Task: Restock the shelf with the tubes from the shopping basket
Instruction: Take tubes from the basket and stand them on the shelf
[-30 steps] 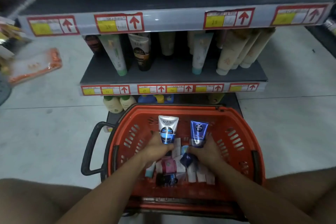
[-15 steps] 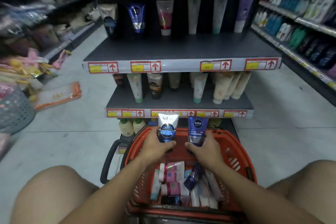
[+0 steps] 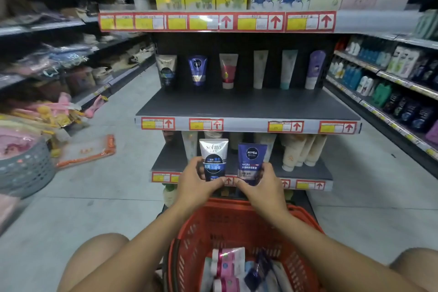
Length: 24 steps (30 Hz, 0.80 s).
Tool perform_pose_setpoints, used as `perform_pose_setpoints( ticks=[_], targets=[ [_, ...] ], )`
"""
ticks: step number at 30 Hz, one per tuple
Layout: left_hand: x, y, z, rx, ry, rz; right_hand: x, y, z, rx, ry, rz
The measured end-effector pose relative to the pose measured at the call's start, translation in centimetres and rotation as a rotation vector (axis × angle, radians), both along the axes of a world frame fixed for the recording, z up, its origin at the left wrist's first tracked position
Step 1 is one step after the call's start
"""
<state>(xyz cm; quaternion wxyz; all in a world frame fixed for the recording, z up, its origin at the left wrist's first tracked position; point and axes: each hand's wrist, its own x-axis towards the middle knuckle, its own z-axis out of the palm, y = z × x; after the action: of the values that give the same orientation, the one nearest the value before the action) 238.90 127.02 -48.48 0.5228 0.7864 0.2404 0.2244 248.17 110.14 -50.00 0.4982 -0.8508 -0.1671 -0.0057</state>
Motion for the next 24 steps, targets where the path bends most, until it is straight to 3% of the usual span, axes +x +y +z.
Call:
perform_pose_setpoints(
  ticks=[17, 24],
  targets=[
    [6.6, 7.1, 10.8, 0.224, -0.186, 0.134, 8.1, 7.7, 11.9, 0.061, -0.23, -0.008],
    [11.1, 10.0, 13.3, 0.326, -0.146, 0.173, 12.2, 10.1, 13.7, -0.006, -0.23, -0.039]
  ],
)
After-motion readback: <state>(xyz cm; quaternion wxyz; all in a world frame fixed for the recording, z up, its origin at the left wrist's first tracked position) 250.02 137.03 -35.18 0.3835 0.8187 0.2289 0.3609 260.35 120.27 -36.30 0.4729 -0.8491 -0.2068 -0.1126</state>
